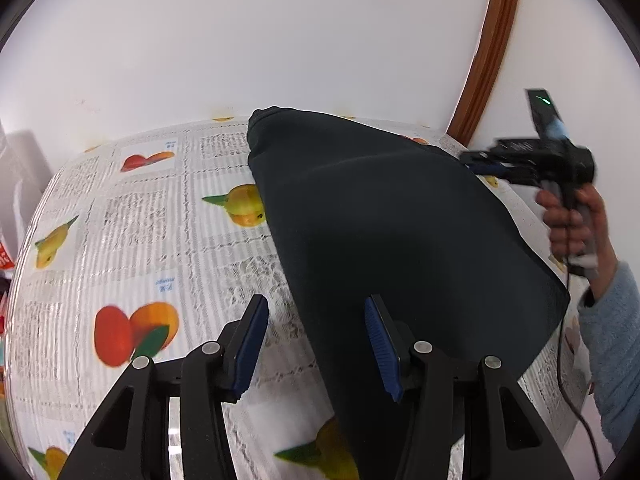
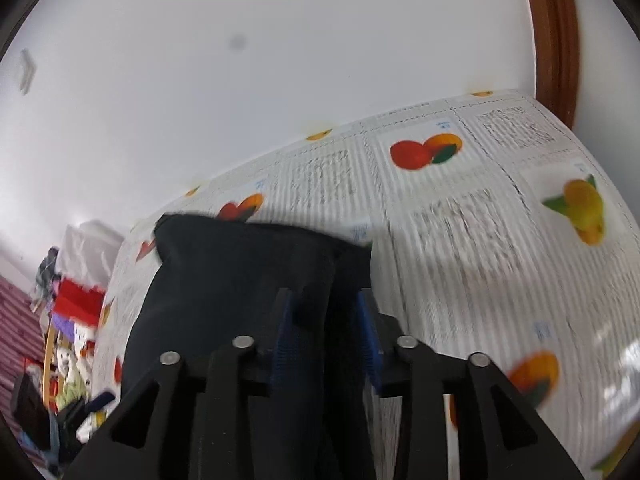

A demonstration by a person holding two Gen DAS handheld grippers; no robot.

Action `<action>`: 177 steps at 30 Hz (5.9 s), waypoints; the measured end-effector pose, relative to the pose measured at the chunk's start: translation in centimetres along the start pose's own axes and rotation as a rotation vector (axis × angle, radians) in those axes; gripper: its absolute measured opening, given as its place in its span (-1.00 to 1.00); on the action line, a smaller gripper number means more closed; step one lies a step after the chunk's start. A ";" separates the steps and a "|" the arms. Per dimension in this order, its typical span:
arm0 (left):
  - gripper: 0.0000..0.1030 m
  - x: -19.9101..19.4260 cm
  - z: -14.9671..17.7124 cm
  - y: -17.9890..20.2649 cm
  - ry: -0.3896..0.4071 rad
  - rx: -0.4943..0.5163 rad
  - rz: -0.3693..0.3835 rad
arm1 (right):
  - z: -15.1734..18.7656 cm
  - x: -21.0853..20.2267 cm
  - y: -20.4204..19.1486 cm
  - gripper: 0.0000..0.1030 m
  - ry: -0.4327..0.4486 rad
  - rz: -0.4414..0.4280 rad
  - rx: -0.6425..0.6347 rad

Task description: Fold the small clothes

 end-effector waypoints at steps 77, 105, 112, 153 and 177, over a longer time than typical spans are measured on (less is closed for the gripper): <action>-0.82 -4.9 8.1 3.4 0.000 -0.017 -0.100 | 17.1 -9.2 -1.5 -0.70 0.133 0.104 -0.082; -0.13 -9.2 6.5 0.5 0.040 -0.096 -0.065 | 11.4 -9.3 -3.6 -0.30 0.178 0.069 -0.074; -0.11 -8.2 5.7 0.3 0.040 -0.105 -0.053 | 10.7 -9.4 -2.2 -0.94 0.263 0.007 0.012; 0.06 -5.6 5.8 2.7 -0.018 -0.045 -0.067 | 13.4 -12.7 -2.3 -0.62 0.193 0.137 -0.097; 0.56 -18.7 3.5 8.1 0.171 -0.003 -0.249 | 16.0 -27.8 -11.9 0.87 0.339 0.342 -0.187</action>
Point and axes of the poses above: each gripper's, at about its wrist camera, not at the fingertips, and x roughly the way its jaws point, y to its right, z to its underside, the point moved 2 cm from there along x, roughly the way its jaws point, and after that the axes turned 12 degrees about y, right-handed, at the moved point
